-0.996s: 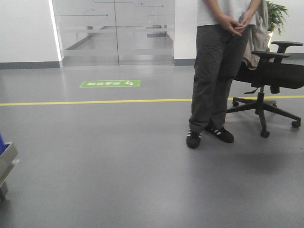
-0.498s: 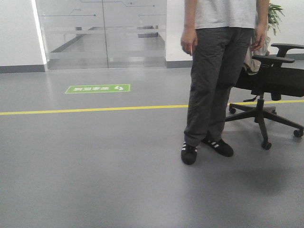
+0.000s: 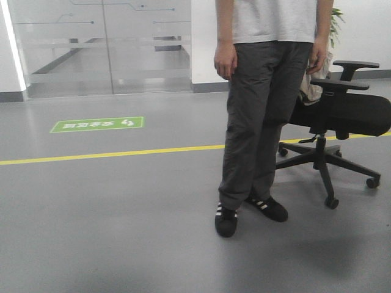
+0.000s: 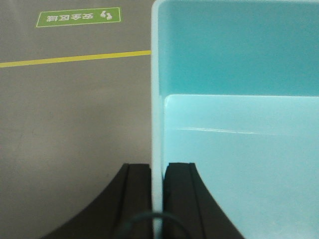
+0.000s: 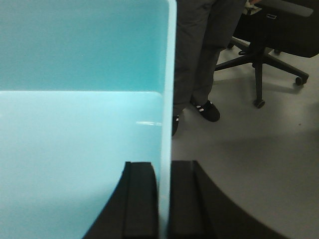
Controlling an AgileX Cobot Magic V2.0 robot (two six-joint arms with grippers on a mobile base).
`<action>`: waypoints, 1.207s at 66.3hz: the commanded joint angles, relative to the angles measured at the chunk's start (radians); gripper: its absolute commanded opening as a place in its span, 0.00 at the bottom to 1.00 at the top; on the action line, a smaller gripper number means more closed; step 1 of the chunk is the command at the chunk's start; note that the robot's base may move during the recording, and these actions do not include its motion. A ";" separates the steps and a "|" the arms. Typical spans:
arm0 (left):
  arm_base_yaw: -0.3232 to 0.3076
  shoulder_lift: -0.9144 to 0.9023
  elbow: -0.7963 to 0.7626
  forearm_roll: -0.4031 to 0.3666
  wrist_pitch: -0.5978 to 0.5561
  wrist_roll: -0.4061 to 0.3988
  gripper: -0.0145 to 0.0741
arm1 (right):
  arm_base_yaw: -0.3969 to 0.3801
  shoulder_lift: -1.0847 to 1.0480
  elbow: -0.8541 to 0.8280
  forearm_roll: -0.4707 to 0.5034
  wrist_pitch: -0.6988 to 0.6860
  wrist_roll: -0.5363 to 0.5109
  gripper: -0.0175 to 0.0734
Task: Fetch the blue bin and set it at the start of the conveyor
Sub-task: 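Hold the teal bin in both grippers while driving to the conveyor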
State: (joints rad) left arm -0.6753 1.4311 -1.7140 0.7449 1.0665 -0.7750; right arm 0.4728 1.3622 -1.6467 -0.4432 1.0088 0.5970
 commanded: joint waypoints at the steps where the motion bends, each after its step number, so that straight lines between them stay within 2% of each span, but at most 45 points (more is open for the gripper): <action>1: -0.007 0.002 -0.009 0.034 -0.063 0.001 0.04 | 0.005 -0.008 -0.015 0.009 -0.049 -0.005 0.01; 6: -0.007 0.002 -0.009 0.057 -0.063 0.001 0.04 | 0.005 -0.008 -0.015 0.009 -0.049 -0.005 0.01; 80: -0.007 0.002 -0.009 0.080 -0.068 0.001 0.04 | 0.005 -0.008 -0.015 0.009 -0.043 -0.005 0.01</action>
State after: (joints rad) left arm -0.6753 1.4311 -1.7140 0.7913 1.0427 -0.7750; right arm 0.4728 1.3677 -1.6467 -0.4392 1.0065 0.5991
